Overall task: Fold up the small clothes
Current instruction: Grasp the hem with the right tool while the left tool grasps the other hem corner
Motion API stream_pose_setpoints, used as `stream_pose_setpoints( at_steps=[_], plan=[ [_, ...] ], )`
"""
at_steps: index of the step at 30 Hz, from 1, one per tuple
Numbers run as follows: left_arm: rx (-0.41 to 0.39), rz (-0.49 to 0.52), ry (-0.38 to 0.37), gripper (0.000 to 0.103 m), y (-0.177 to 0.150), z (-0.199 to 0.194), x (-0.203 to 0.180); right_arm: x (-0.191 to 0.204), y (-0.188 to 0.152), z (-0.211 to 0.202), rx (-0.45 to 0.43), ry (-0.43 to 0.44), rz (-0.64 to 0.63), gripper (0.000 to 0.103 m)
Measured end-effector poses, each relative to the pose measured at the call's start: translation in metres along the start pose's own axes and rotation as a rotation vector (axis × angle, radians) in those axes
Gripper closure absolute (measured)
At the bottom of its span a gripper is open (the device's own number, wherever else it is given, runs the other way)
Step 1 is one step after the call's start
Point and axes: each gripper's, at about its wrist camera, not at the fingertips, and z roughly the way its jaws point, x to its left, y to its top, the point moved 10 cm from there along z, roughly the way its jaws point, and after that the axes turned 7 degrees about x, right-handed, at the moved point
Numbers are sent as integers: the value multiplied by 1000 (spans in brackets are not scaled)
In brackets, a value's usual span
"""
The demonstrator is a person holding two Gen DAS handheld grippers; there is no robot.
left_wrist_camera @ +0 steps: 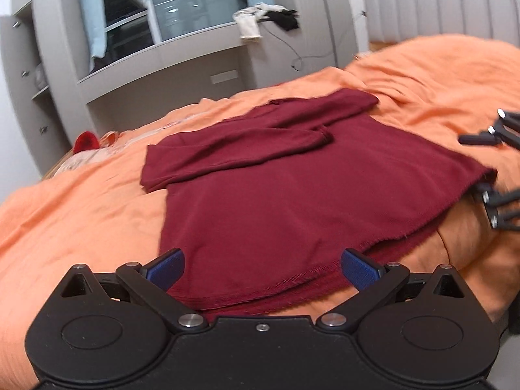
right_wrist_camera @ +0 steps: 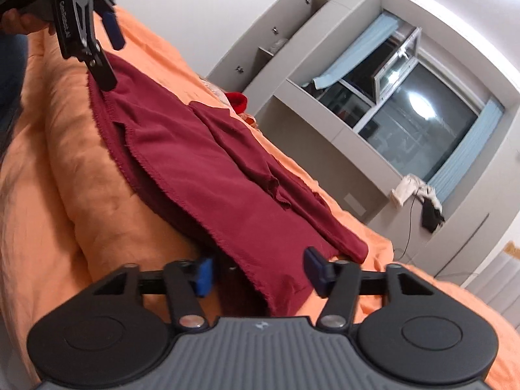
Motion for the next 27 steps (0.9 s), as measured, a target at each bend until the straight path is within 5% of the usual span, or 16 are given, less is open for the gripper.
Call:
stream_pose_setpoints(
  at_steps=[3, 9, 14, 18, 21, 27],
  plan=[
    [5, 55, 7, 1, -2, 6, -10, -2, 6, -2, -19, 32, 33, 90],
    [21, 144, 16, 1, -1, 18, -25, -36, 26, -12, -84, 42, 222, 95],
    [51, 181, 107, 3, 5, 35, -22, -69, 30, -13, -100, 66, 387, 96],
    [56, 191, 219, 24, 10, 37, -3, -81, 24, -15, -106, 54, 399, 96],
    [55, 191, 231, 42, 9, 33, 6, -80, 21, -16, -103, 63, 392, 96],
    [66, 234, 256, 54, 2, 24, 11, -77, 23, -17, -108, 49, 379, 96]
  ],
)
